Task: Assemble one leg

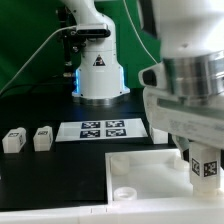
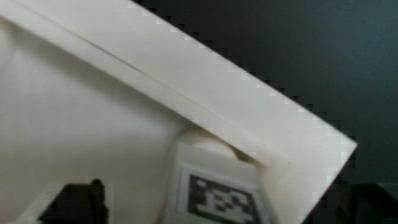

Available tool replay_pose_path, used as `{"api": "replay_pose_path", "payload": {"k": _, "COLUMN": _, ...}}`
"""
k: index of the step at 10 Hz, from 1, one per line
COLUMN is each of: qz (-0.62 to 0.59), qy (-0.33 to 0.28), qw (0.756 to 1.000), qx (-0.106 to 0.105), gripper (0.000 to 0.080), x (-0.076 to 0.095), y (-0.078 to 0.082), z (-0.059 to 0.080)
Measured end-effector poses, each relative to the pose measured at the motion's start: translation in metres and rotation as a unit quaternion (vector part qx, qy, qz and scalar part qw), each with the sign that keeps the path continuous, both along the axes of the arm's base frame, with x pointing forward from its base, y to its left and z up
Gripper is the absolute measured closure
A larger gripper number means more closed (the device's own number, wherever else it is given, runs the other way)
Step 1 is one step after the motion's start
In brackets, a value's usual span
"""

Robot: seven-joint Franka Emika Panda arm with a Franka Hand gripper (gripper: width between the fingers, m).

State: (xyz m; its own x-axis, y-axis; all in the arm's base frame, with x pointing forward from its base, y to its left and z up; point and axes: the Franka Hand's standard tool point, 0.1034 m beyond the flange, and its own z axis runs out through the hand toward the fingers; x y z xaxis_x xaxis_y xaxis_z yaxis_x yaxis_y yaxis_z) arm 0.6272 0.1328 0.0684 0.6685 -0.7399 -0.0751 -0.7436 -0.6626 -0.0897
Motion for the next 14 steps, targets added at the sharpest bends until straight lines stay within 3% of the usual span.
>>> {"api": "replay_pose_path", "payload": {"k": 4, "qz": 0.206, "qy": -0.024, "qw": 0.978, "qx": -0.011, "gripper": 0.0150, "x": -0.001, "y": -0.001, "z": 0.001}}
{"api": "replay_pose_path", "payload": {"k": 6, "qz": 0.321, "qy": -0.042, "qw": 0.946, "qx": -0.023, "gripper": 0.0150, "x": 0.003, "y": -0.006, "z": 0.002}}
{"api": "replay_pose_path", "payload": {"k": 8, "qz": 0.445, "qy": -0.064, "qw": 0.892, "qx": -0.036, "gripper": 0.0150, "x": 0.010, "y": -0.013, "z": 0.004}}
{"api": "replay_pose_path", "payload": {"k": 10, "qz": 0.480, "qy": -0.068, "qw": 0.874, "qx": -0.036, "gripper": 0.0150, "x": 0.010, "y": -0.013, "z": 0.004}}
{"api": "replay_pose_path", "payload": {"k": 12, "qz": 0.462, "qy": -0.066, "qw": 0.884, "qx": -0.036, "gripper": 0.0396, "x": 0.010, "y": -0.013, "z": 0.004}}
{"api": "replay_pose_path", "payload": {"k": 13, "qz": 0.436, "qy": -0.064, "qw": 0.897, "qx": -0.035, "gripper": 0.0396, "x": 0.010, "y": -0.014, "z": 0.004}}
{"api": "replay_pose_path", "payload": {"k": 14, "qz": 0.380, "qy": -0.059, "qw": 0.922, "qx": -0.033, "gripper": 0.0508, "x": 0.010, "y": -0.015, "z": 0.004}}
